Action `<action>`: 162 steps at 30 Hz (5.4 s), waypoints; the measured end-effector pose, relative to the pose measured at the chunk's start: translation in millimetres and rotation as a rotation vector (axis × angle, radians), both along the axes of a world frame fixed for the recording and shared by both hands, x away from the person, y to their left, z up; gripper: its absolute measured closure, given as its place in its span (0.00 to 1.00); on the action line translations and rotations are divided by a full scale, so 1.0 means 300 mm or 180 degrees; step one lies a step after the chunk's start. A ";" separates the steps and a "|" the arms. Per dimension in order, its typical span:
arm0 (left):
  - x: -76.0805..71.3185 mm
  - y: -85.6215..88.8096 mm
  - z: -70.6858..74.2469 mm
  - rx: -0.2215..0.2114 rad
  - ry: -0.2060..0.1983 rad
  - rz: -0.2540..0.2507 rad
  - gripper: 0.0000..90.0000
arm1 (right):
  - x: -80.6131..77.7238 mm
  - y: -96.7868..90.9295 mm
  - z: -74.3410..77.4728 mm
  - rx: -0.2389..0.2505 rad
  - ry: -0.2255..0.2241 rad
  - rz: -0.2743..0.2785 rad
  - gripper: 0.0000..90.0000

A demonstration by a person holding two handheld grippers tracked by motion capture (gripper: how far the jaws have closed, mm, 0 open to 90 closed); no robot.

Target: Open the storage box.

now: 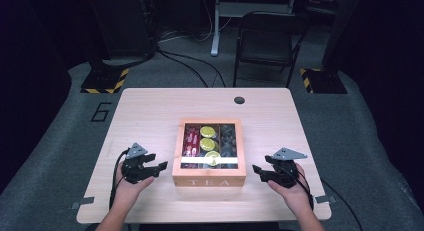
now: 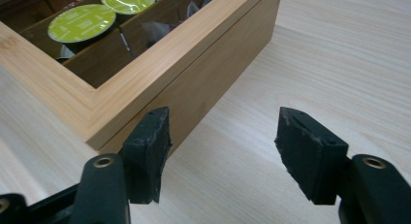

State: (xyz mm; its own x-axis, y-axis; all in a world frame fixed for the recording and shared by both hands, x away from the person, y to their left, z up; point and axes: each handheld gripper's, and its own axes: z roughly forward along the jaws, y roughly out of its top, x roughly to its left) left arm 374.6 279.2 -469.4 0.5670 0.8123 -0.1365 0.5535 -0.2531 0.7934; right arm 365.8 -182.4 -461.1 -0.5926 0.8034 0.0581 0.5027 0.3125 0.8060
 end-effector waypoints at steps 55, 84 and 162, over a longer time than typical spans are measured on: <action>-0.125 -0.120 0.005 0.0025 -0.0135 -0.0600 0.49 | -0.085 0.141 -0.012 -0.0149 -0.0085 0.0538 0.49; -0.129 -0.160 -0.020 0.0333 -0.0258 -0.0572 0.52 | -0.078 0.154 -0.039 -0.0186 -0.0027 0.0587 0.54; -0.044 -0.159 0.247 0.0054 -0.0612 -0.0278 0.54 | 0.001 0.165 0.242 0.0109 -0.0392 0.0314 0.49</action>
State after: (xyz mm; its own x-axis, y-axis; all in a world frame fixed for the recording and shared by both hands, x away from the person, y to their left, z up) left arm 361.5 231.5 -395.4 0.6497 0.7602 -0.0056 0.3676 -0.3077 0.8776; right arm 366.2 -132.8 -388.4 -0.6728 0.7398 0.0065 0.3677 0.3268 0.8706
